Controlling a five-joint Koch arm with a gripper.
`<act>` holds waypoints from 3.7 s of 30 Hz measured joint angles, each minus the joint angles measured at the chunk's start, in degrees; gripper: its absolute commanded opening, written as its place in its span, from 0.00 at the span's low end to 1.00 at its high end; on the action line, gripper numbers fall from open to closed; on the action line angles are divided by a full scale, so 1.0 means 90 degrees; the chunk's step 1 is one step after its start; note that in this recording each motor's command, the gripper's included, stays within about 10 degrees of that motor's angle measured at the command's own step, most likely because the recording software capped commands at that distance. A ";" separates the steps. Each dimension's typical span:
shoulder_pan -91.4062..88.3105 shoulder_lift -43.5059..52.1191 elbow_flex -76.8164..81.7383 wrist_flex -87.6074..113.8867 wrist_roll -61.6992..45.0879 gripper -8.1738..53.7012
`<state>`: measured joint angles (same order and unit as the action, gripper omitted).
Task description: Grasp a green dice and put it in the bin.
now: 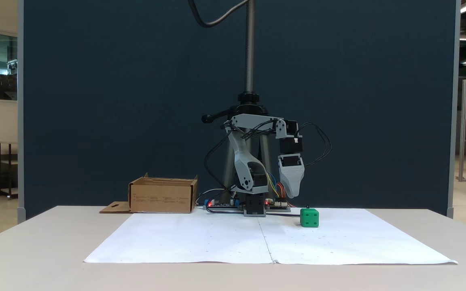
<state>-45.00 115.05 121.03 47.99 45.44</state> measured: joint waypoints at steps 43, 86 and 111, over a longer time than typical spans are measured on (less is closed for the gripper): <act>-0.1221 -0.1719 0.0000 -0.1289 0.1348 0.81; -0.1221 -0.2803 -0.0010 -0.1289 0.1426 0.80; -0.1211 -0.3145 -0.0020 -0.1553 0.1426 0.67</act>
<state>-55.90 86.75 120.85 34.01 58.27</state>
